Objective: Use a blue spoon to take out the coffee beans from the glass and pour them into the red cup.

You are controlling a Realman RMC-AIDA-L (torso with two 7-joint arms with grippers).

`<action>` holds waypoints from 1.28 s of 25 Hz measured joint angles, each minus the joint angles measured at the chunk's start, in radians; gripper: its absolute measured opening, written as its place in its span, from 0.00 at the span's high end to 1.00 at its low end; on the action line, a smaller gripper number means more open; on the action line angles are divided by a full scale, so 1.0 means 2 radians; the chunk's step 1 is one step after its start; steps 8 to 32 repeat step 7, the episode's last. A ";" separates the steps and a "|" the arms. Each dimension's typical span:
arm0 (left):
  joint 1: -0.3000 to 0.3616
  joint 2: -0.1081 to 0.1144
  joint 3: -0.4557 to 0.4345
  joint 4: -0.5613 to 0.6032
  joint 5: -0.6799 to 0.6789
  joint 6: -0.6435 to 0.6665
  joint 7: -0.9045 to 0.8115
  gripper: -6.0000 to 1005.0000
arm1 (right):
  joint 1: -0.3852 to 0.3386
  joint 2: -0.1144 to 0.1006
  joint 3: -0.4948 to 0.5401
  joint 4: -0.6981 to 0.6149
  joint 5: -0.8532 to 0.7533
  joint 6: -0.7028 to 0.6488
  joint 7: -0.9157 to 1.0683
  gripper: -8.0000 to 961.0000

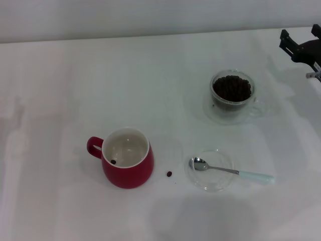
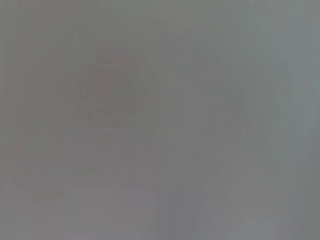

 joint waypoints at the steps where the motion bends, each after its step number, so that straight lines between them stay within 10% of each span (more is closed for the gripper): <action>1: -0.002 0.000 0.000 0.000 0.000 0.000 0.000 0.11 | -0.001 0.000 0.000 0.000 0.001 0.001 0.000 0.09; 32: -0.013 -0.001 0.000 0.002 0.000 -0.004 0.000 0.11 | -0.007 0.000 0.001 0.000 0.001 0.002 0.000 0.09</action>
